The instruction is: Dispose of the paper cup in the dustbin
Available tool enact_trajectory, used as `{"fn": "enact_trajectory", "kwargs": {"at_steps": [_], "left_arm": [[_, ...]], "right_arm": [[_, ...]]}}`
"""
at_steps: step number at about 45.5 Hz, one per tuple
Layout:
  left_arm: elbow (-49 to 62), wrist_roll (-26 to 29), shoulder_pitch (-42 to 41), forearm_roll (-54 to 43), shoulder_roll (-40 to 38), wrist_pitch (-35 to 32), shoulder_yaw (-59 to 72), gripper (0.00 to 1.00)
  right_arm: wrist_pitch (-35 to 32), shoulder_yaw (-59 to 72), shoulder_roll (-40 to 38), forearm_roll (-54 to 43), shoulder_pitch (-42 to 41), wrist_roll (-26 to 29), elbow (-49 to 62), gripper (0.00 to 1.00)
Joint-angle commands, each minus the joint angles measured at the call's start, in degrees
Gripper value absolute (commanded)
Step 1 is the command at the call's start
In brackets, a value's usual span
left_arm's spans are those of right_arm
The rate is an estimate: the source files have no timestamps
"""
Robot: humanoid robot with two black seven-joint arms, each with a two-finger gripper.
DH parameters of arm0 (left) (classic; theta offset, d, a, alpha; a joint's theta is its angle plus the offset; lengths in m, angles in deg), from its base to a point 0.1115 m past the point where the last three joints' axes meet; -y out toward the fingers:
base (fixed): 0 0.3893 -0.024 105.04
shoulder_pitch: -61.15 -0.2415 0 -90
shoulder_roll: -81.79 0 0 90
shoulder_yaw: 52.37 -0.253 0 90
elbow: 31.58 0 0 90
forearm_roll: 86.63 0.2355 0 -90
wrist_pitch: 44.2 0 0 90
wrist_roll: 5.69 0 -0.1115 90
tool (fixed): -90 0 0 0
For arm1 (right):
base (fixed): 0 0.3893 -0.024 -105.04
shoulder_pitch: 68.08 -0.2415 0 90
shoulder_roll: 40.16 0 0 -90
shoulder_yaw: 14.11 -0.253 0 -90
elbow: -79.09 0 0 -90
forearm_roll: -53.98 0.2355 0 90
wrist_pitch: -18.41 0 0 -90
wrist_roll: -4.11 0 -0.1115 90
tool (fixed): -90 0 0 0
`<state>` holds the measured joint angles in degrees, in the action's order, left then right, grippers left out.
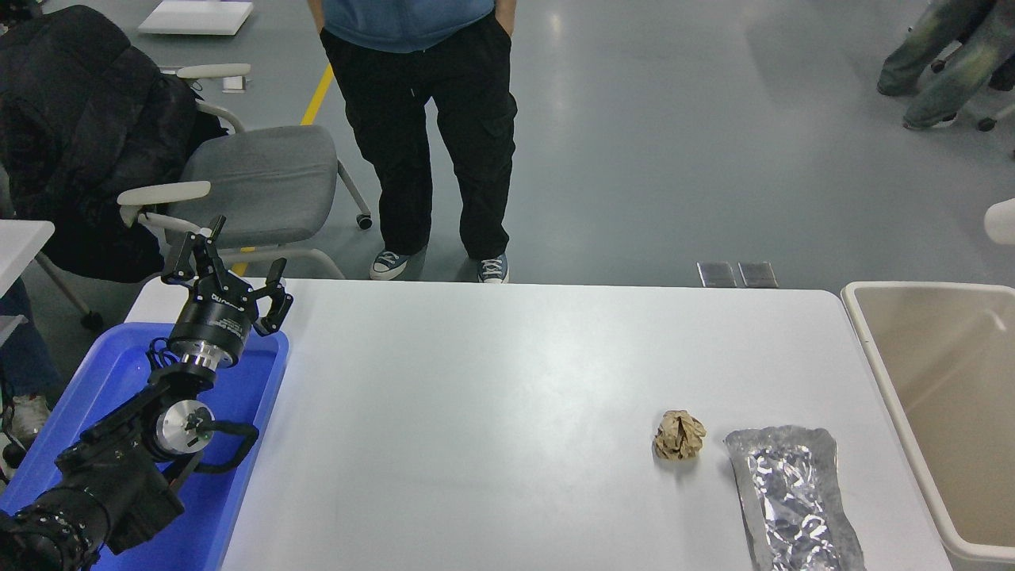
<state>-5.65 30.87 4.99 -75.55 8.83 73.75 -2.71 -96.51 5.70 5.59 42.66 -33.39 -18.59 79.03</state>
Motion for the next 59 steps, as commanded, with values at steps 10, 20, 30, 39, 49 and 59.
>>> {"fn": "enact_trajectory", "kwargs": {"at_steps": [10, 20, 30, 39, 49, 59], "left_arm": [[0.0, 0.0, 0.0, 0.0, 0.0, 0.0, 0.0, 1.00], [0.0, 0.0, 0.0, 0.0, 0.0, 0.0, 0.0, 1.00], [0.0, 0.0, 0.0, 0.0, 0.0, 0.0, 0.0, 1.00], [0.0, 0.0, 0.0, 0.0, 0.0, 0.0, 0.0, 1.00], [0.0, 0.0, 0.0, 0.0, 0.0, 0.0, 0.0, 1.00], [0.0, 0.0, 0.0, 0.0, 0.0, 0.0, 0.0, 1.00]], "right_arm": [[9.3, -30.3, 4.1, 18.4, 13.3, 27.4, 2.1, 0.00], [17.9, -42.0, 10.5, 18.6, 16.1, 33.2, 2.1, 0.00], [25.2, -48.3, 16.1, 18.7, 18.3, 34.3, 2.1, 0.00], [27.8, -51.6, 18.9, 18.7, 19.8, 34.2, 2.0, 0.00], [29.1, -52.2, 18.8, 18.8, 20.2, 34.2, 2.1, 0.16], [29.1, -52.2, 18.8, 18.8, 21.0, 34.2, 2.1, 0.60]]}}
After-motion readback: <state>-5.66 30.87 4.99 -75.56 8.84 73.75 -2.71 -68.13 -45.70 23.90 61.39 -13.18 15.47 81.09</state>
